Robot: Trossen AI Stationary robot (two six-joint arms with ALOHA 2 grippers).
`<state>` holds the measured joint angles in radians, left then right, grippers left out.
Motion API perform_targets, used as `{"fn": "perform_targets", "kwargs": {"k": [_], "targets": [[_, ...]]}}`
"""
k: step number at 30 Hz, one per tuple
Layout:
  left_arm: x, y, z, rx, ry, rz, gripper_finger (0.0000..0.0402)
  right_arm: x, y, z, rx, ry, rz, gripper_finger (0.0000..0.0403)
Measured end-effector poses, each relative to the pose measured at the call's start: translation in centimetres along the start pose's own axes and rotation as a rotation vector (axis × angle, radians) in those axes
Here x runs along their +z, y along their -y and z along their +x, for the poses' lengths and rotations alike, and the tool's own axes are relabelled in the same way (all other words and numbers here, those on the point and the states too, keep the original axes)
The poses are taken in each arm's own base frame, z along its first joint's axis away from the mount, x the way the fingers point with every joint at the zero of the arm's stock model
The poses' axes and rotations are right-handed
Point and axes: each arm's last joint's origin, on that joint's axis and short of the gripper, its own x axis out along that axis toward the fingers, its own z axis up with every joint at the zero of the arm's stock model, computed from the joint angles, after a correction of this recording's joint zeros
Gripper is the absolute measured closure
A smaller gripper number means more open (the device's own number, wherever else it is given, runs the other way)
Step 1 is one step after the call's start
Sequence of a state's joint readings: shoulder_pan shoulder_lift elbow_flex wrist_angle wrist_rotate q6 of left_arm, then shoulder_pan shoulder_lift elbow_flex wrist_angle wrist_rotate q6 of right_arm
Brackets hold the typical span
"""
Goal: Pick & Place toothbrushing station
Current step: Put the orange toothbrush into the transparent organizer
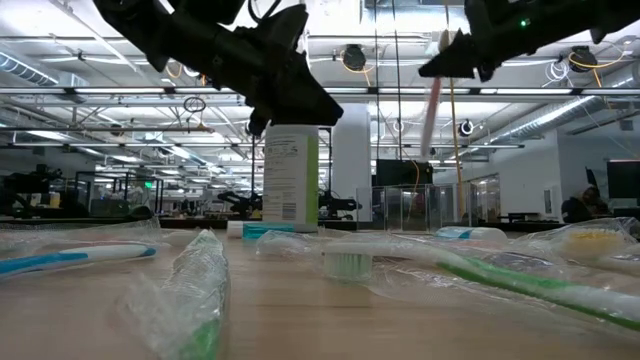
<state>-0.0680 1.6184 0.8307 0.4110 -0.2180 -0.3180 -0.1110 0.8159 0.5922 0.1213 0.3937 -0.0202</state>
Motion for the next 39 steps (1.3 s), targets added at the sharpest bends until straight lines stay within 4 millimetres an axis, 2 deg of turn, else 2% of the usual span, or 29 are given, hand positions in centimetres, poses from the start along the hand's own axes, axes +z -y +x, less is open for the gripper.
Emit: {"fn": "perform_targets", "kwargs": {"k": [6, 13, 23, 29, 33, 39], "targets": [[0.0, 0.0, 0.0, -0.002, 0.000, -0.006, 0.0314, -1.1, 1.4, -0.4, -0.064, -0.100, 0.063, 0.0390], [0.0, 0.0, 0.0, -0.002, 0.002, -0.002, 0.0314, -4.7, 1.4, 0.2, -0.091, -0.195, 0.074, 0.0396], [0.3, -0.7, 0.1, 0.018, 0.014, 0.009, 0.0314, -9.1, 1.3, 0.1, -0.089, -0.088, 0.152, 0.0379], [0.5, -1.3, 0.3, 0.036, 0.018, 0.008, 0.0314, -10.5, 1.4, -0.2, -0.089, -0.077, 0.156, 0.0380], [0.6, -1.7, 0.3, 0.048, 0.021, 0.004, 0.0314, -10.6, 1.4, -0.2, -0.088, -0.079, 0.156, 0.0355], [0.8, -2.2, 0.4, 0.060, 0.025, -0.007, 0.0314, -10.6, 1.4, -0.2, -0.088, -0.080, 0.155, 0.0289]]}}
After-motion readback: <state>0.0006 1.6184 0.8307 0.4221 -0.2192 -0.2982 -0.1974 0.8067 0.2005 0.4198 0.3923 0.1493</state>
